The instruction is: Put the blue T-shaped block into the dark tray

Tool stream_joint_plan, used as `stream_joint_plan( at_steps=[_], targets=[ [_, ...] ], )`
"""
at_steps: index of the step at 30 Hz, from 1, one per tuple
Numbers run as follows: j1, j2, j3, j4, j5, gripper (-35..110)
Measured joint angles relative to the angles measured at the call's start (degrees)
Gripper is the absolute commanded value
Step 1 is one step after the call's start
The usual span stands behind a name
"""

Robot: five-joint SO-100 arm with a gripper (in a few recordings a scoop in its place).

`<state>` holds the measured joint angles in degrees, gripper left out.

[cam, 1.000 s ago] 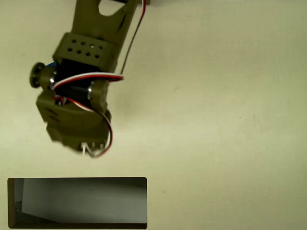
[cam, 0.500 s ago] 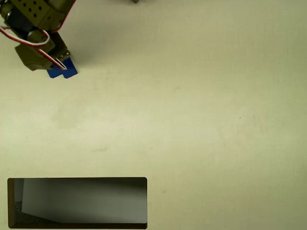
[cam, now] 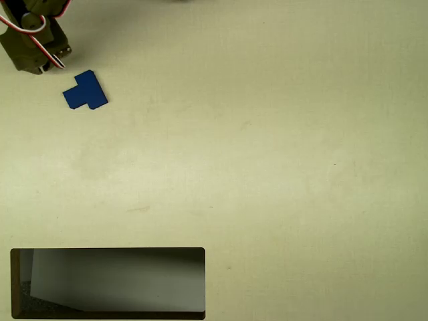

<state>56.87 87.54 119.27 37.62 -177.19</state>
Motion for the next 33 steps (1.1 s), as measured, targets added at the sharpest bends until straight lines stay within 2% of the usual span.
stream_joint_plan(
  at_steps=[6,15,25,33],
  targets=[
    [-3.4,0.4,7.6,-9.1,0.0,0],
    [-15.4,-0.4,10.4,-17.1,1.0,0],
    [-29.1,-6.2,5.8,-22.3,19.4,0],
    [-36.0,-14.6,-2.5,-27.0,28.2,0]
  ],
)
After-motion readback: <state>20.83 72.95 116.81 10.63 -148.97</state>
